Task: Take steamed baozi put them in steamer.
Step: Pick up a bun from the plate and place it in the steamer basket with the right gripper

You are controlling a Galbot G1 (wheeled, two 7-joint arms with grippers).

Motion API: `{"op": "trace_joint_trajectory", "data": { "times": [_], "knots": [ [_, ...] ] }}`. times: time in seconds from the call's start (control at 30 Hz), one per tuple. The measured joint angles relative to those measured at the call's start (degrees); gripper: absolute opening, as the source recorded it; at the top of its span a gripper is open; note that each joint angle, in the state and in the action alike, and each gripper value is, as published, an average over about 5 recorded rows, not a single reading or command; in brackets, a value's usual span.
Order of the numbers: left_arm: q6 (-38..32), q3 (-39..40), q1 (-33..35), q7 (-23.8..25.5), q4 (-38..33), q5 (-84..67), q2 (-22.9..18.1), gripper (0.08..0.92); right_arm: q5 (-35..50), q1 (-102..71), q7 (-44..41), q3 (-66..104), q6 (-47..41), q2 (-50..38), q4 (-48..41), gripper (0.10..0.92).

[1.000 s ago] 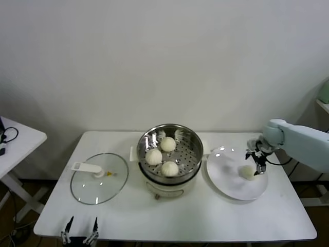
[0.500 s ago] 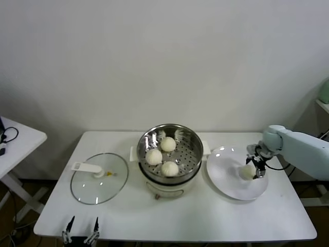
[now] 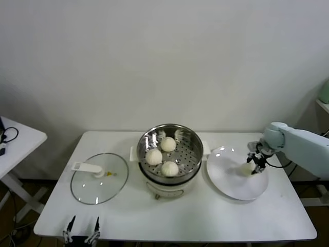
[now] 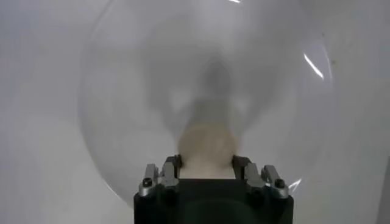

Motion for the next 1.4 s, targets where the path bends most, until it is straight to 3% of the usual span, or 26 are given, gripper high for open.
{"op": "trace_joint_trajectory", "data": {
  "times": [0.9, 1.13, 1.4],
  "knots": [
    [-0.34, -0.05, 0.55, -0.03, -1.31, -0.85, 0.35, 0.823, 31.66, 44.34, -3.57, -24.85, -6.50, 7.14, 22.19, 0.585],
    [-0.37, 0.10, 0.55, -0.03, -1.48, -0.82, 0.26, 0.823, 34.30, 44.14, -1.09, -22.55, -10.31, 9.78, 25.99, 0.584],
    [-0.37, 0.03, 0.13, -0.03, -1.09, -0.79, 0.00, 0.823, 31.79, 37.75, 2.41, -18.61, -13.26, 13.15, 26.48, 0.578]
  ]
}}
